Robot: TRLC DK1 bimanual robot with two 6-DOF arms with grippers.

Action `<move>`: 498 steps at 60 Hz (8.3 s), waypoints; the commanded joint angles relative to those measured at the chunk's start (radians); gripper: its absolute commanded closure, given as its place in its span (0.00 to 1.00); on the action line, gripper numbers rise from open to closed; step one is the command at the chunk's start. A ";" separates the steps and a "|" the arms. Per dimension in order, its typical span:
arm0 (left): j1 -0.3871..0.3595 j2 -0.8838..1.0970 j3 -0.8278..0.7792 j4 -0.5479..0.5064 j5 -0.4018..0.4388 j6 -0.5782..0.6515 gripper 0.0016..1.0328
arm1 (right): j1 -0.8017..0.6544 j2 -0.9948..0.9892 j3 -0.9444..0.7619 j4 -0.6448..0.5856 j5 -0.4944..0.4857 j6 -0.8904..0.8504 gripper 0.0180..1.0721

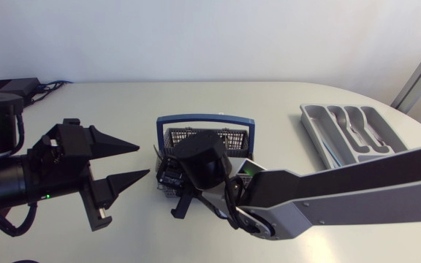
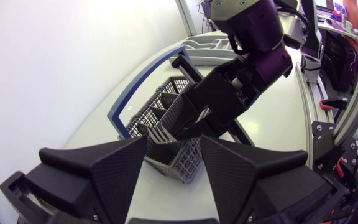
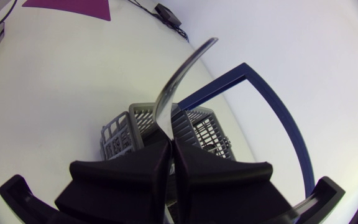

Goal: Sort the cutlery from the basket into the organizer compartments.

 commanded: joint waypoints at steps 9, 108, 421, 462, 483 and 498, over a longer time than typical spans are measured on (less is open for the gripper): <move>0.028 -0.036 -0.030 -0.014 0.006 -0.002 0.42 | 0.007 -0.084 -0.020 0.006 0.012 -0.015 0.95; -0.047 -0.011 0.001 -0.032 -0.057 -0.034 0.42 | -1.114 -0.147 0.326 -0.680 -0.104 0.174 0.95; 0.053 0.662 0.171 0.229 -0.052 -0.059 0.80 | -0.534 -0.195 0.057 -0.640 -0.339 0.249 0.95; 0.122 0.598 0.137 0.220 -0.054 -0.054 0.80 | -0.634 -0.190 0.011 -0.624 -0.282 0.249 0.95; 0.234 0.378 0.083 0.129 -0.054 -0.063 0.44 | -0.735 -0.410 -0.082 -0.637 -0.261 0.218 0.17; 0.263 0.148 0.063 0.089 -0.116 -0.174 0.03 | -0.748 -0.620 -0.135 -0.672 -0.228 0.194 0.04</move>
